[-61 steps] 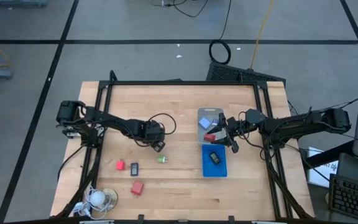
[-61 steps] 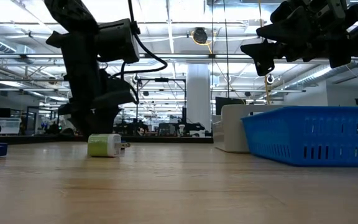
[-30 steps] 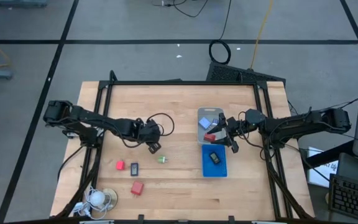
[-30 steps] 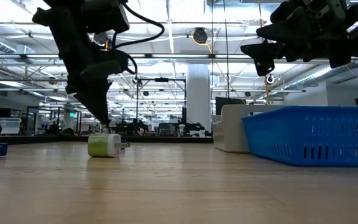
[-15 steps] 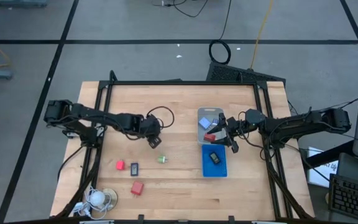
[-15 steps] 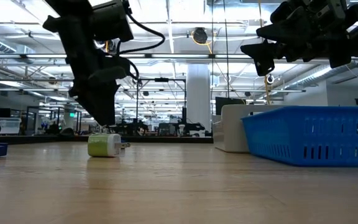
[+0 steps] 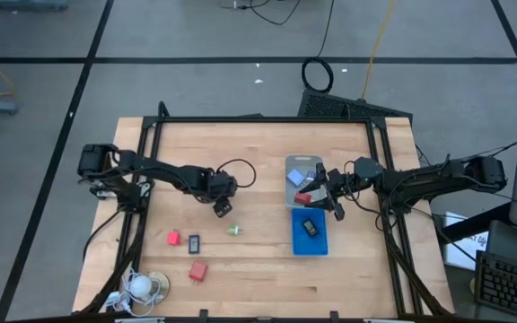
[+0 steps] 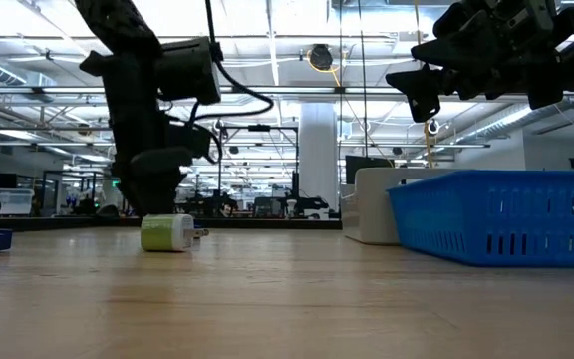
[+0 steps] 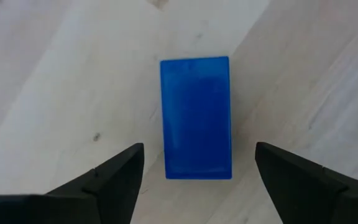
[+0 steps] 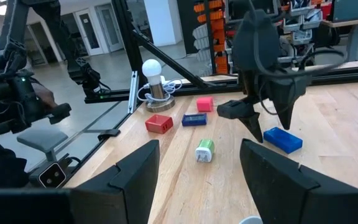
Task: Pick & Place Office items
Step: Put the top blue digital clock into the blue bin
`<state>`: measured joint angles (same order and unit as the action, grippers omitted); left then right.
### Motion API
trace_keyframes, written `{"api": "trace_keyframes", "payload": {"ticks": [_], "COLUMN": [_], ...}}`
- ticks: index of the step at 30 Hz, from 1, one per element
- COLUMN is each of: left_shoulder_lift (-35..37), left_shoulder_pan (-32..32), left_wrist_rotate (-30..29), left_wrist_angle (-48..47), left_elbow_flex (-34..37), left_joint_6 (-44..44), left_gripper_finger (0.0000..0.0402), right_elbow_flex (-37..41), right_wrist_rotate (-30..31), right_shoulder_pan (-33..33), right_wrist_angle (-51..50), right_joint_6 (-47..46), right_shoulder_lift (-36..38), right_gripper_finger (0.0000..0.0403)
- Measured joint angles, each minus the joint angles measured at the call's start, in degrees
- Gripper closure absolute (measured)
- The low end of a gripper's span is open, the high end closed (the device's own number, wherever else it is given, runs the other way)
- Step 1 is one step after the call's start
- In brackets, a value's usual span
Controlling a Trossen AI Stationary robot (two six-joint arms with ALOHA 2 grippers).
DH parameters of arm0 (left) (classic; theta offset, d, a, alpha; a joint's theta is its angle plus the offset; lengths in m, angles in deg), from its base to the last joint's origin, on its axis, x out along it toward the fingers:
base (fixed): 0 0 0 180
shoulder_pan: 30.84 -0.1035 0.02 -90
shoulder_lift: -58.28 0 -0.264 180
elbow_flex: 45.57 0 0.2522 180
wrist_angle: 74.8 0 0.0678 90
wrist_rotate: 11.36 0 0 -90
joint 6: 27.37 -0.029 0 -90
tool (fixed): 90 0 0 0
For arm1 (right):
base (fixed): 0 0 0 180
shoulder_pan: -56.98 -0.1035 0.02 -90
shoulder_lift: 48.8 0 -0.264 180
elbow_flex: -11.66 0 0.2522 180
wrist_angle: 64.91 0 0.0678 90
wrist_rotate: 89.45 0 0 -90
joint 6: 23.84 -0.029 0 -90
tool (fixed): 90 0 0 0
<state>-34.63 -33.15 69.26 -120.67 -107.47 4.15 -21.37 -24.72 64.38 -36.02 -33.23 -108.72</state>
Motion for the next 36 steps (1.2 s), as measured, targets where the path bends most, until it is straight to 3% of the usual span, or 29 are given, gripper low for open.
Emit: {"api": "trace_keyframes", "payload": {"ticks": [11, 20, 26, 32, 36], "left_shoulder_lift": [-3.28, -3.38, -3.33, 0.15, 3.90], "left_shoulder_pan": [-0.02, 0.04, 0.48, 2.20, 2.39], "left_wrist_rotate": [1.87, 2.07, 1.12, -3.54, -3.55], "left_wrist_angle": [2.02, 2.60, 3.06, 3.27, 3.71], "left_elbow_flex": [-0.17, -0.09, -0.03, 0.37, 0.24], "left_joint_6": [-4.08, -5.31, -6.90, -9.01, -8.95], "left_gripper_finger": [0.0143, 0.0244, 0.0245, 0.0235, 0.0245], "right_elbow_flex": [0.02, 0.00, 0.00, 0.00, 0.00], "right_wrist_rotate": [0.00, 0.02, 0.02, 0.09, 2.90], "right_shoulder_pan": [0.00, 0.00, 0.00, 0.00, -0.02], "right_wrist_angle": [0.00, -0.02, -0.02, -0.03, -0.21], "right_joint_6": [0.00, 0.00, 0.00, 0.02, 0.79], "right_shoulder_lift": [0.00, 0.00, 0.00, 0.00, 0.00], "right_gripper_finger": [0.0188, 0.0188, 0.0188, 0.0188, 0.0188]}}
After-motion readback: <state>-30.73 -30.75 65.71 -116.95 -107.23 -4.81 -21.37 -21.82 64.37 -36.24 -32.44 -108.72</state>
